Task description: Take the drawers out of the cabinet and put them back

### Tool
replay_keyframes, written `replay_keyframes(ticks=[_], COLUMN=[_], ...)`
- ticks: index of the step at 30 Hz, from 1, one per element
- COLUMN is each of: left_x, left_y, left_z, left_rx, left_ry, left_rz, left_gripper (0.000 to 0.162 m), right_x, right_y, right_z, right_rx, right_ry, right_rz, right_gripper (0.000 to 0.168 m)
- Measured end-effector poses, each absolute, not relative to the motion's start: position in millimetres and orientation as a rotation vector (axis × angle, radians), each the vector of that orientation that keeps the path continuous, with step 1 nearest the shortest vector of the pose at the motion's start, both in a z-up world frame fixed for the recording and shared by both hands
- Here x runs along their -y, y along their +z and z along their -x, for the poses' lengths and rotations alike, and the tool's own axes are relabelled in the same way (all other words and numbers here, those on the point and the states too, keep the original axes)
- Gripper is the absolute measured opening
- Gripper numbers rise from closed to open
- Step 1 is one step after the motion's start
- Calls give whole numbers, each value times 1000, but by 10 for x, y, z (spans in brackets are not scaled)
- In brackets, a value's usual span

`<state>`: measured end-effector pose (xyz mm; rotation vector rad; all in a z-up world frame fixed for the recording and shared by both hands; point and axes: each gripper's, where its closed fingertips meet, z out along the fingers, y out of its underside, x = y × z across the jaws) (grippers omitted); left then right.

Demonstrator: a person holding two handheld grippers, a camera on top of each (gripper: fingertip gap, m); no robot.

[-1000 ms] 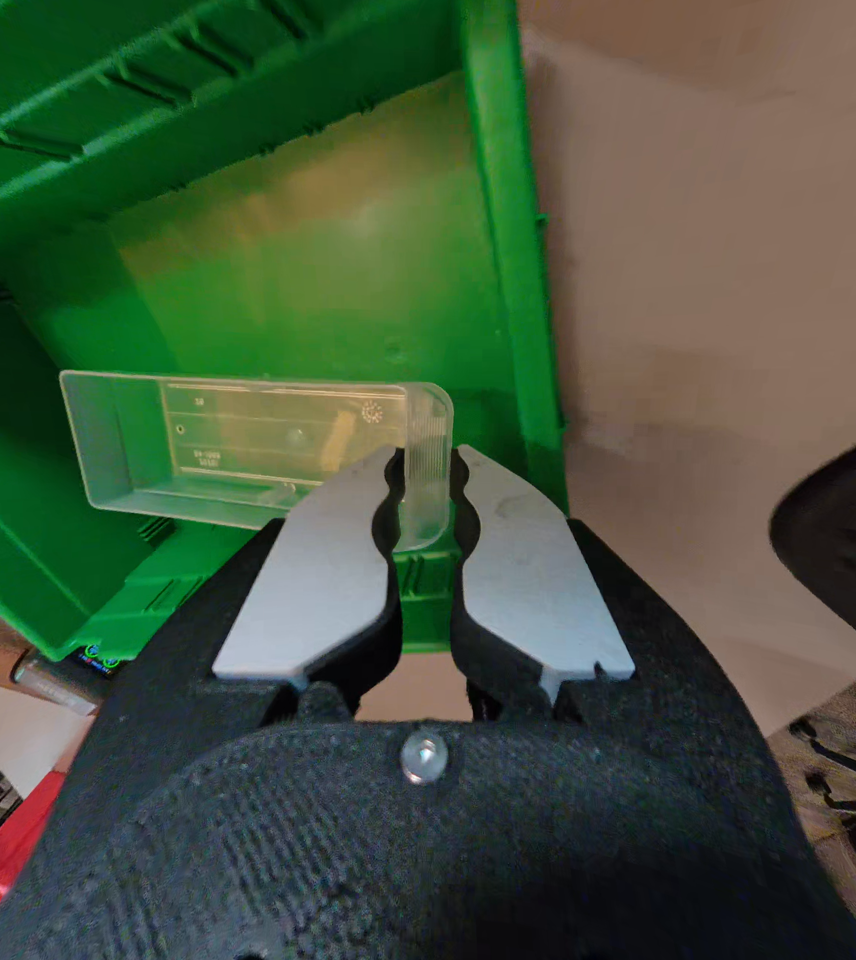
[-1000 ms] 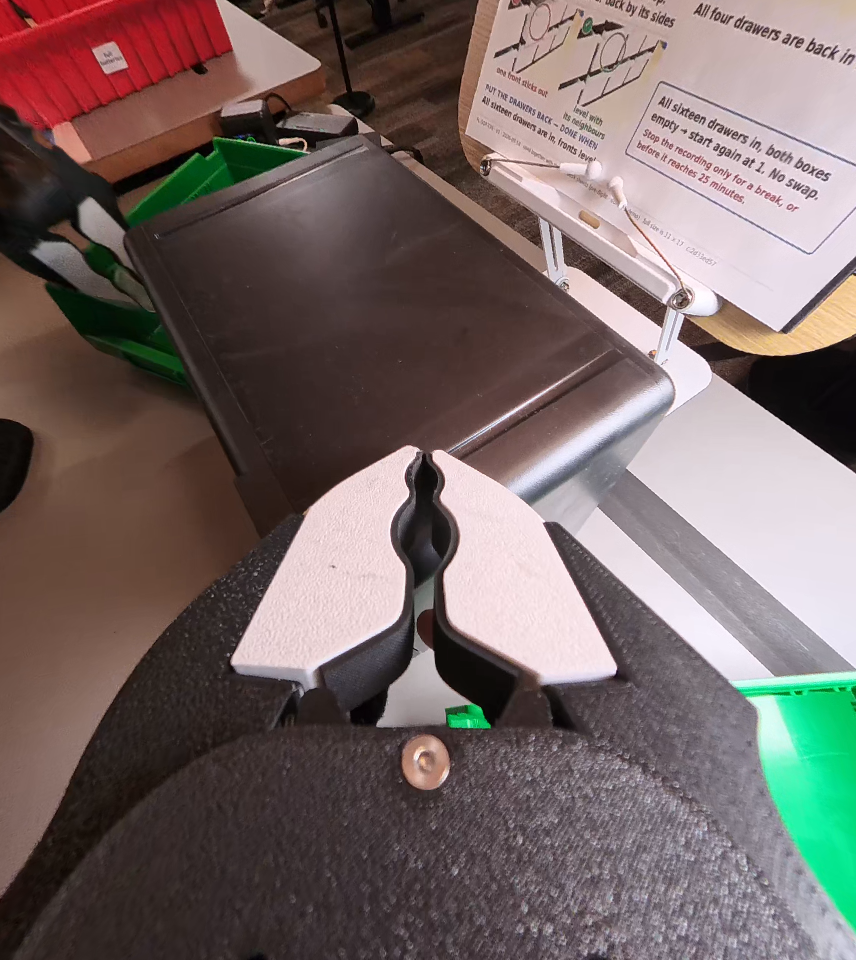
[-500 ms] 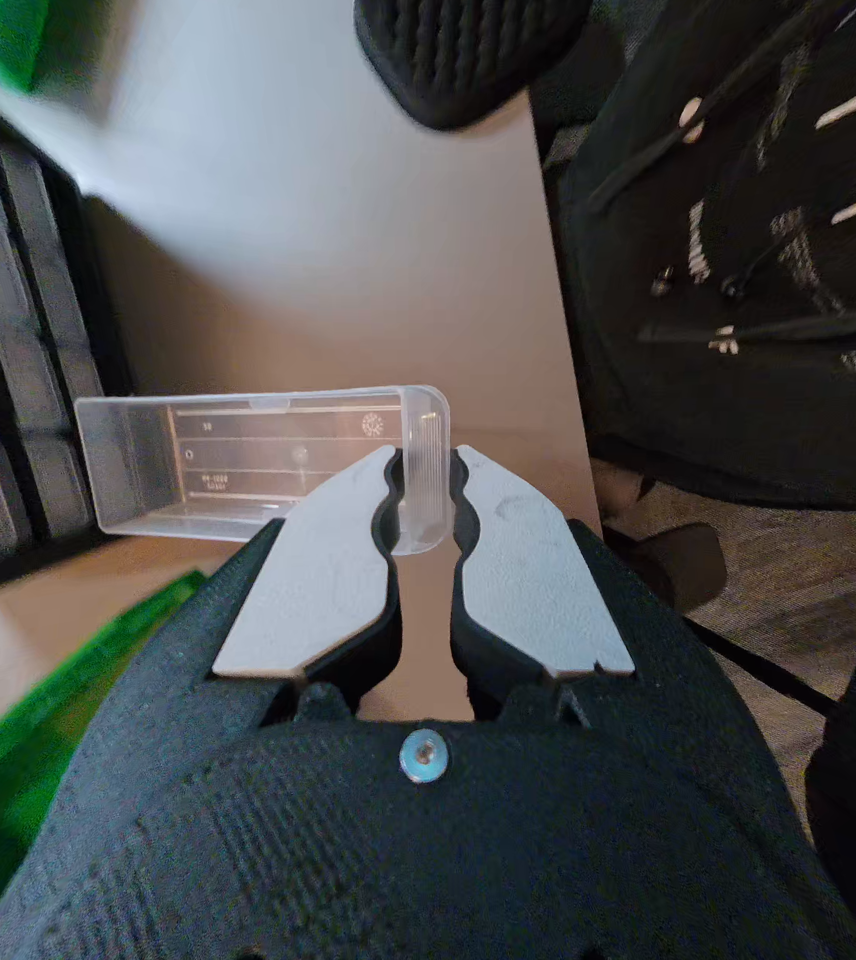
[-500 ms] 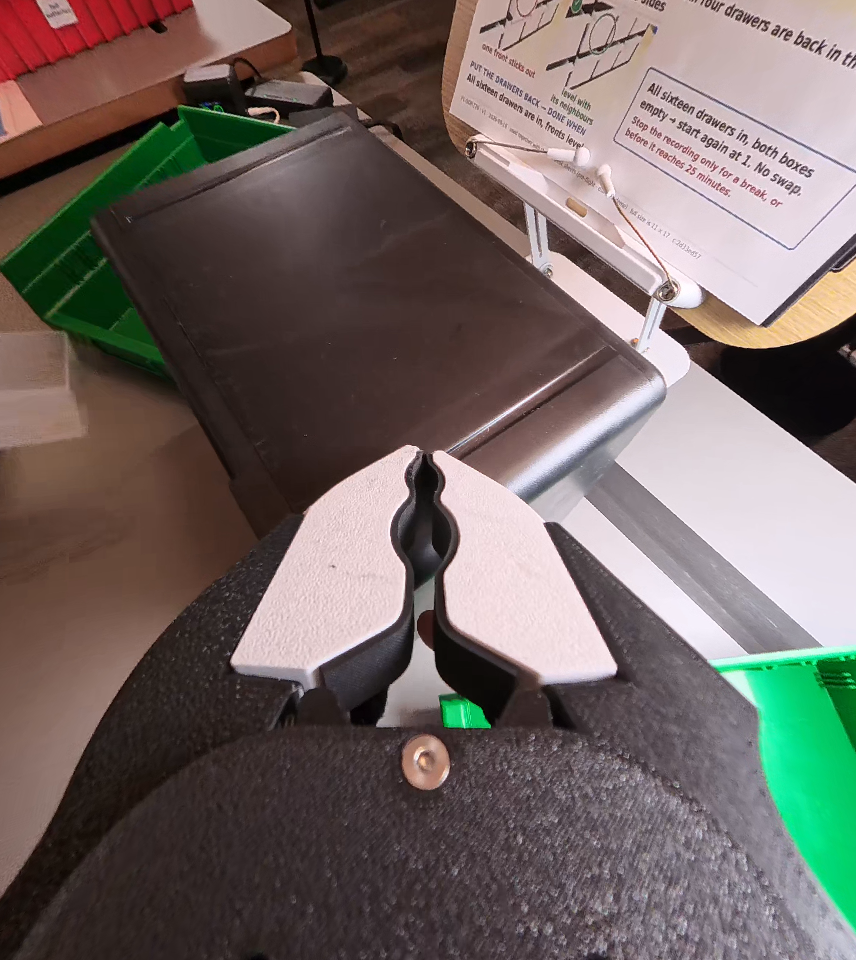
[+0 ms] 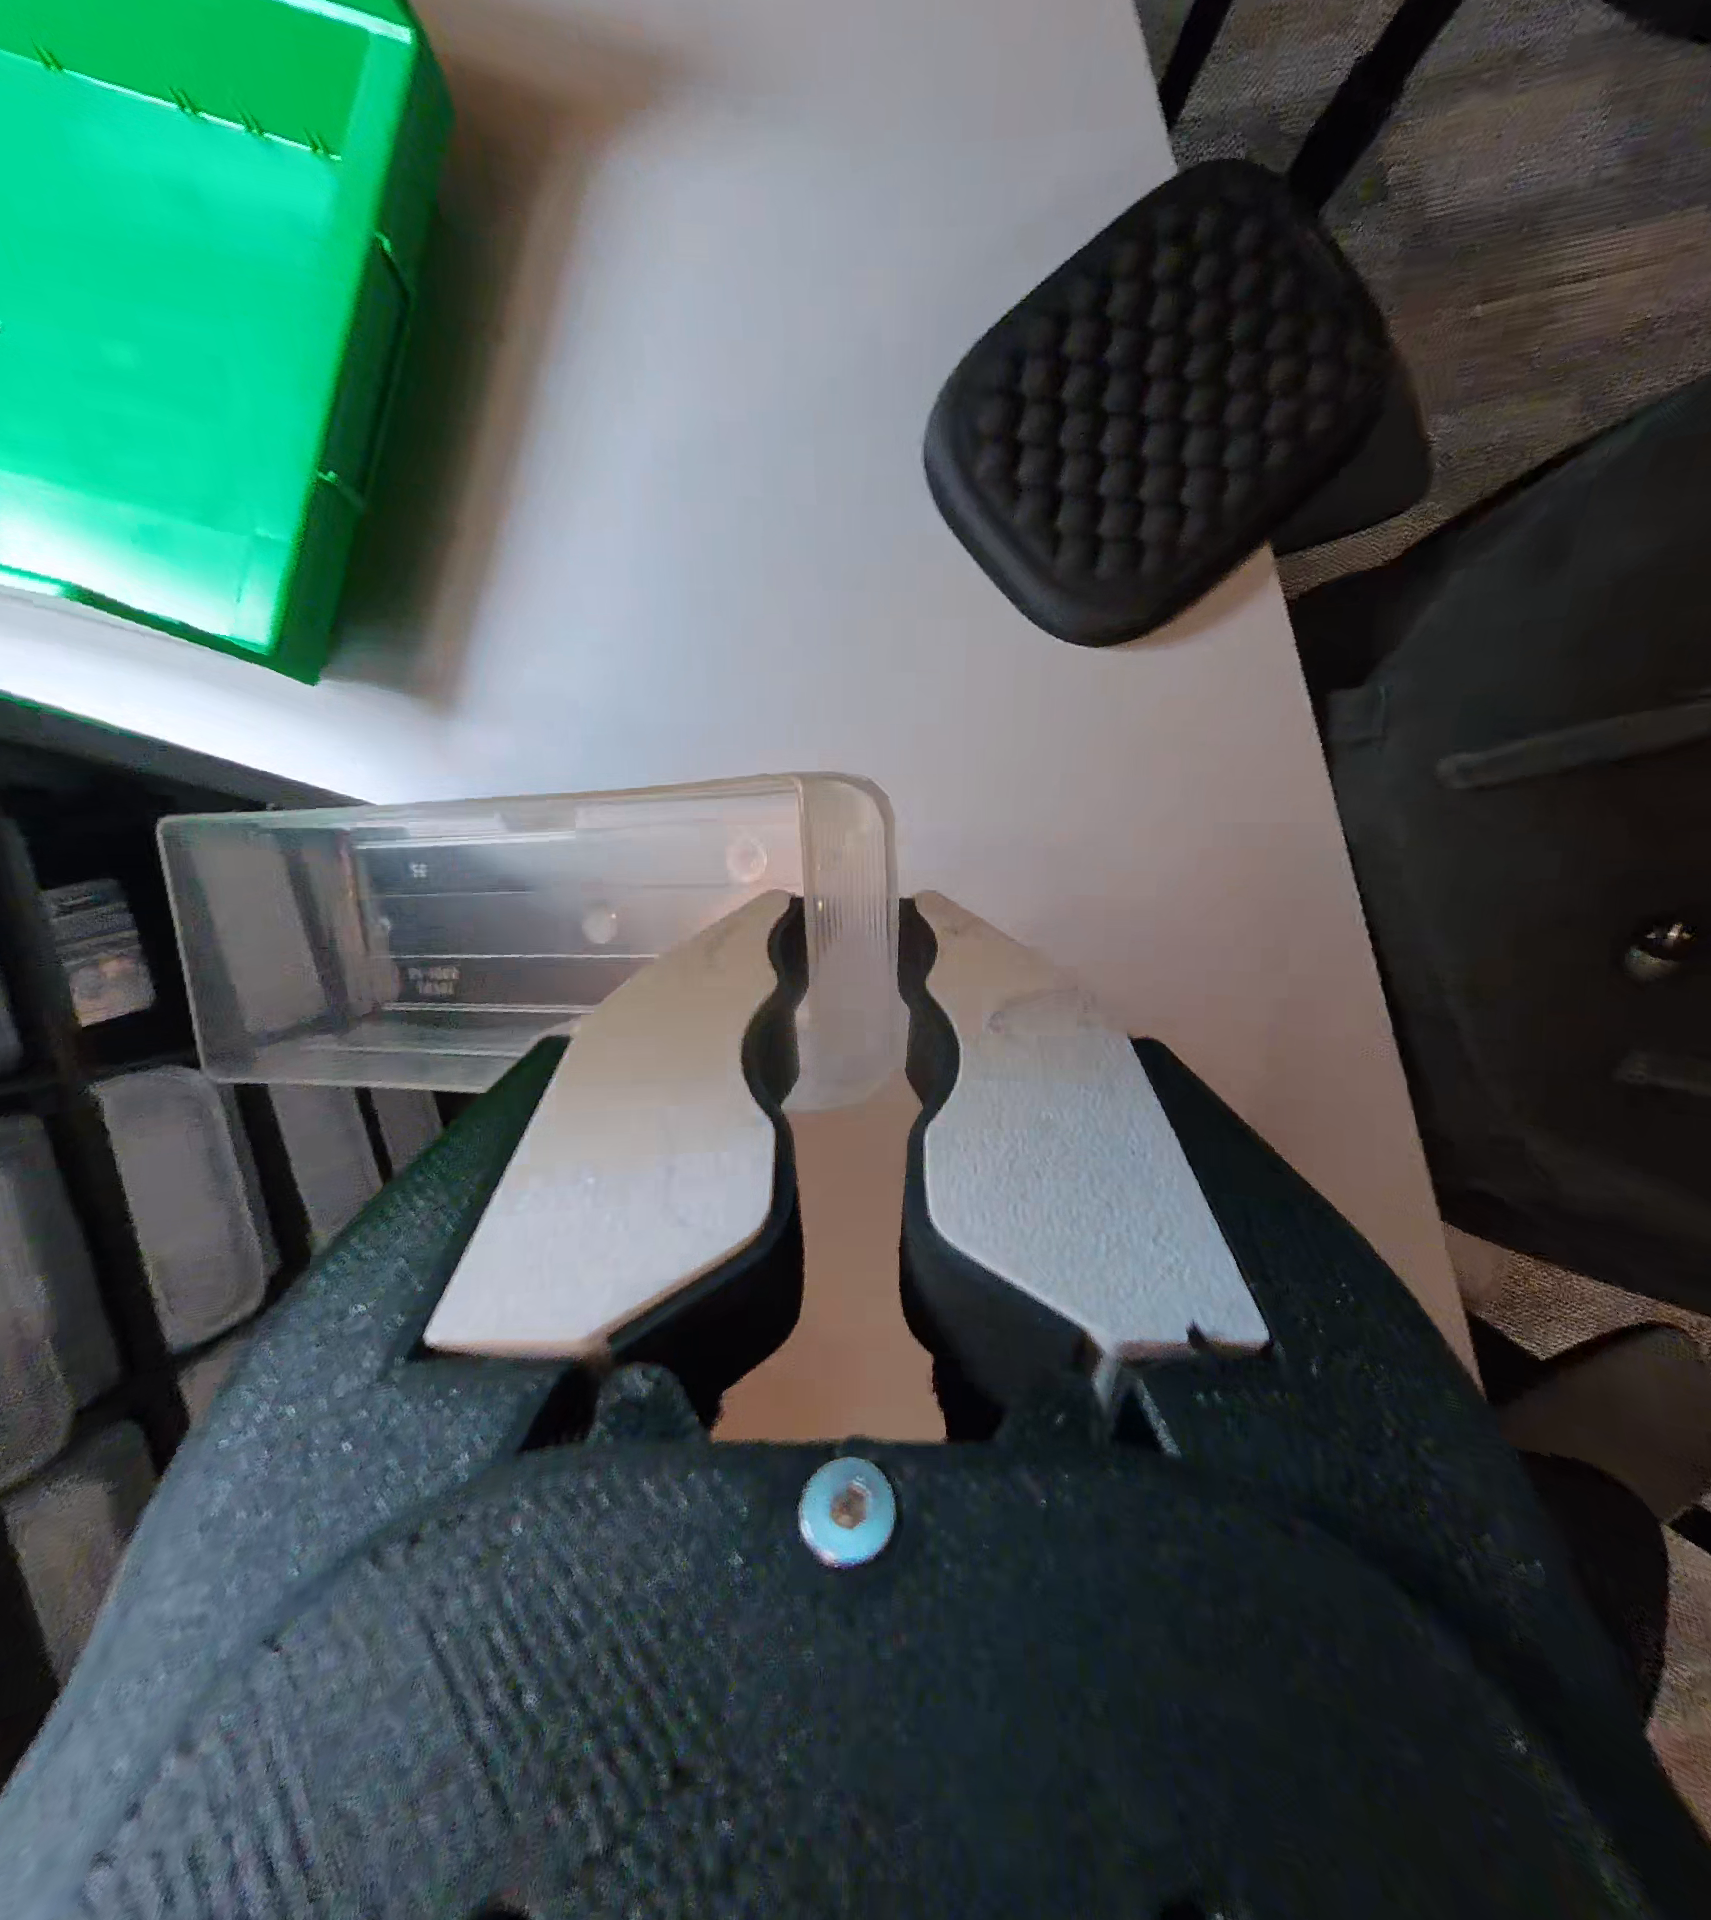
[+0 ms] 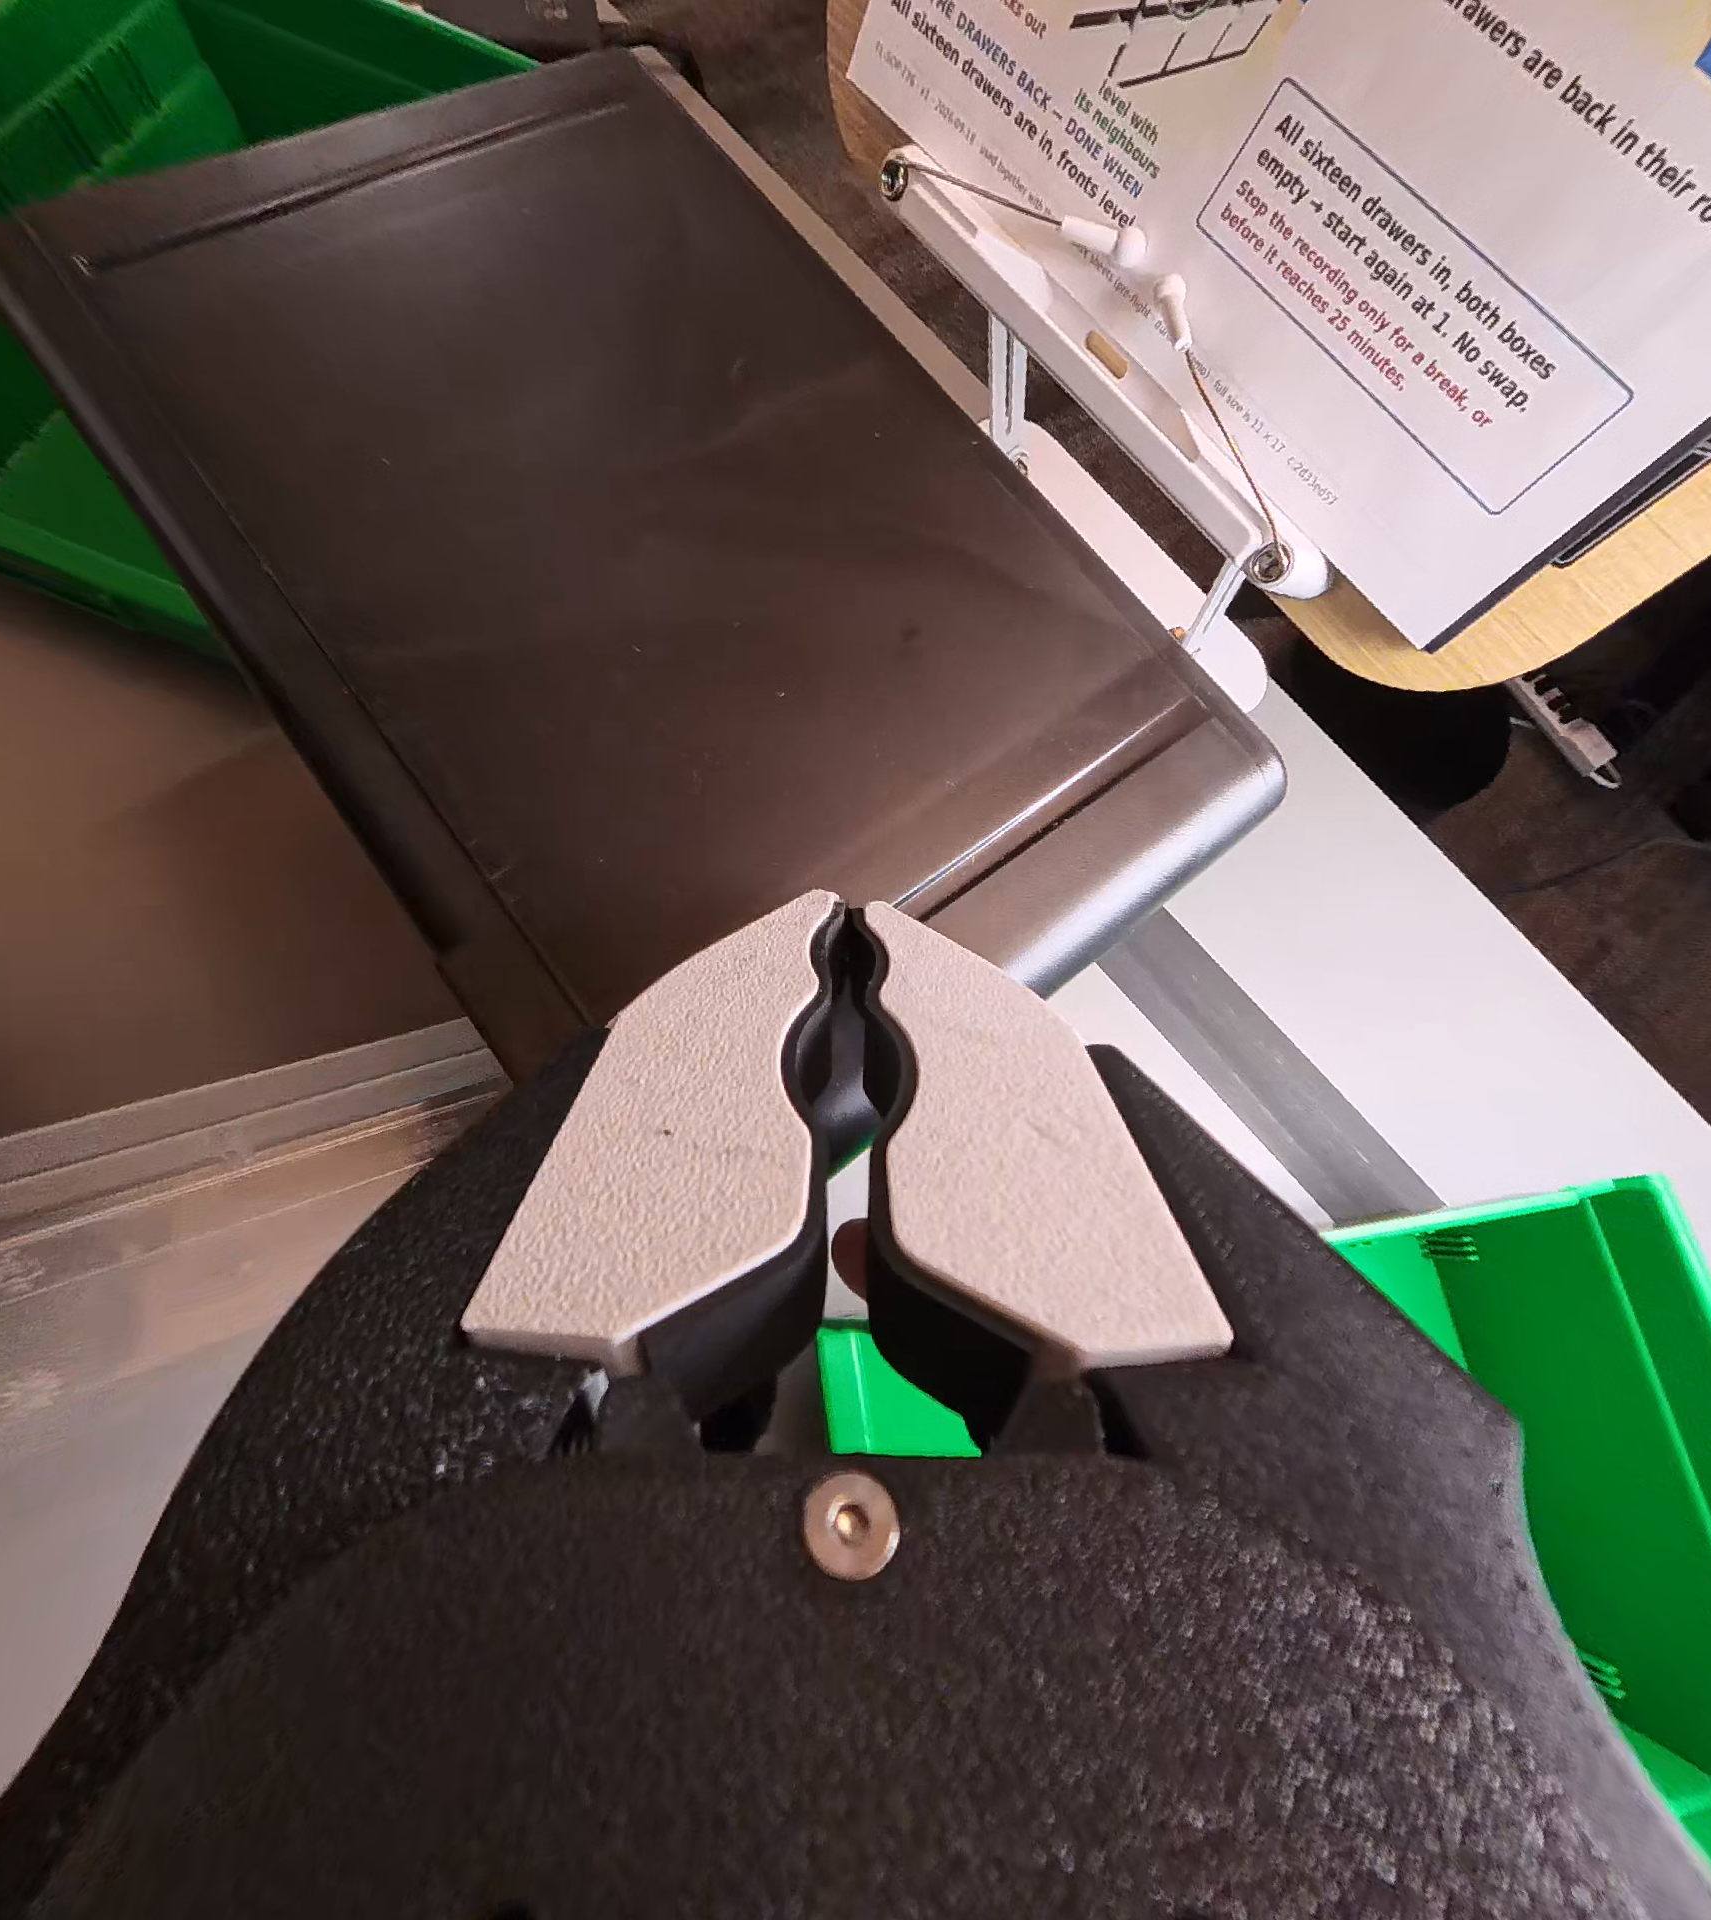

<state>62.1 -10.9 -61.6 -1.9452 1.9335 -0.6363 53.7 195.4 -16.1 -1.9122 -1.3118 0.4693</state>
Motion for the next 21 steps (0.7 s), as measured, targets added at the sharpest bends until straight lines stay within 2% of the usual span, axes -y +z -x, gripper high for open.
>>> replay_keyframes(ticks=[21], left_x=[-329], left_y=[-752], left_z=[-1058], left_rx=[-1836], left_ry=[-334], left_rz=[1847], left_gripper=[19], right_x=[-1945], right_y=[-162], right_z=[-535], right_rx=[1244], right_ry=[589], right_rz=[1919], right_gripper=[0])
